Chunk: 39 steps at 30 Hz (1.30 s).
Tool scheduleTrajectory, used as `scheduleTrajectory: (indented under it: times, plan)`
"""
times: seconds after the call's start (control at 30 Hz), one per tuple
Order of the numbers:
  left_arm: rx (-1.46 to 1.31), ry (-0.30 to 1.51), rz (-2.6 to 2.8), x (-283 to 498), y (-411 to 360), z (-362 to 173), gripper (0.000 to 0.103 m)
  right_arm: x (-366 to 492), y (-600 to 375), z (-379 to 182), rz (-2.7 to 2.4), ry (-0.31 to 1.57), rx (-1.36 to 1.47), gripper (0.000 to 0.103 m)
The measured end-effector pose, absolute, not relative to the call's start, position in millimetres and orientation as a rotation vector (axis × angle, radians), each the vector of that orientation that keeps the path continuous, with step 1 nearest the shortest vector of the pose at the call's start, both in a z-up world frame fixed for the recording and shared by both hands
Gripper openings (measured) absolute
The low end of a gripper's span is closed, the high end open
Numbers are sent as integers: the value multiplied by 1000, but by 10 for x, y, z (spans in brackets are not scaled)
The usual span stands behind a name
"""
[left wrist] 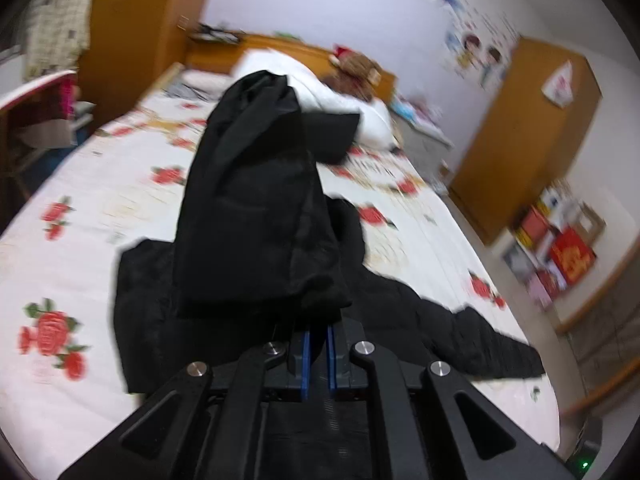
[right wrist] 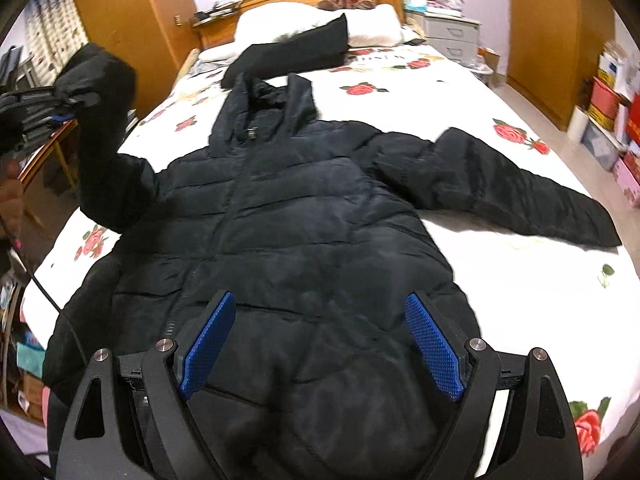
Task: Fold large clothes
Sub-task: 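Carry the held sleeve across the jacket body with the left tool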
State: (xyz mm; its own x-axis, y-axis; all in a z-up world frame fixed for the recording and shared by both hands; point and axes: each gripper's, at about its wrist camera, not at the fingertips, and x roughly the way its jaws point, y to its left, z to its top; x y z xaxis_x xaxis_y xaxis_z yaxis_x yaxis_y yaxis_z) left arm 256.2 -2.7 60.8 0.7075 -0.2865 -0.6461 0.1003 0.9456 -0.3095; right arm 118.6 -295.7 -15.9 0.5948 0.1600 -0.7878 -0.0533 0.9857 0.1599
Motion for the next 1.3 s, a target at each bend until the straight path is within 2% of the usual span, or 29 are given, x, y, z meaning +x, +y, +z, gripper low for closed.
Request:
scheduleTrajectory:
  times: [0.23, 0.5, 0.6, 0.63, 0.67, 0.73, 0.9, 1.1, 1.17, 1.2, 1.3]
  plan:
    - [-220, 886, -340, 2787, -756, 42, 6, 1292, -3252, -333, 65, 955, 150, 87]
    - [-208, 1002, -418, 2941, -1038, -520, 10, 1380, -3420, -468, 31, 978, 155, 87]
    - [-235, 1072, -482, 2986, -1155, -676, 36, 1417, -3452, -458, 29, 977, 161, 87]
    - [-248, 1086, -499, 2981, -1148, -701, 53, 1430, -3458, -443, 28, 974, 159, 87]
    - [-257, 1088, -512, 2956, -1153, -689, 61, 1442, -3460, -431, 27, 971, 158, 87]
    - [-275, 1064, -546, 2871, -1131, -594, 65, 1470, -3456, -384, 27, 960, 158, 87]
    - [-278, 959, -528, 2679, -844, -218, 66, 1584, -3352, -249, 38, 933, 140, 87]
    - [-256, 853, -238, 2823, 171, -5, 66, 1946, -3027, -171, 92, 930, 111, 87]
    - [-285, 856, -156, 2945, 511, -56, 61, 2142, -2874, -186, 123, 925, 103, 86]
    - [-295, 864, -132, 3009, 644, -110, 59, 2233, -2806, -198, 139, 921, 98, 84]
    - [-296, 908, -88, 3209, 856, -353, 54, 2590, -2573, -288, 165, 931, 65, 64]
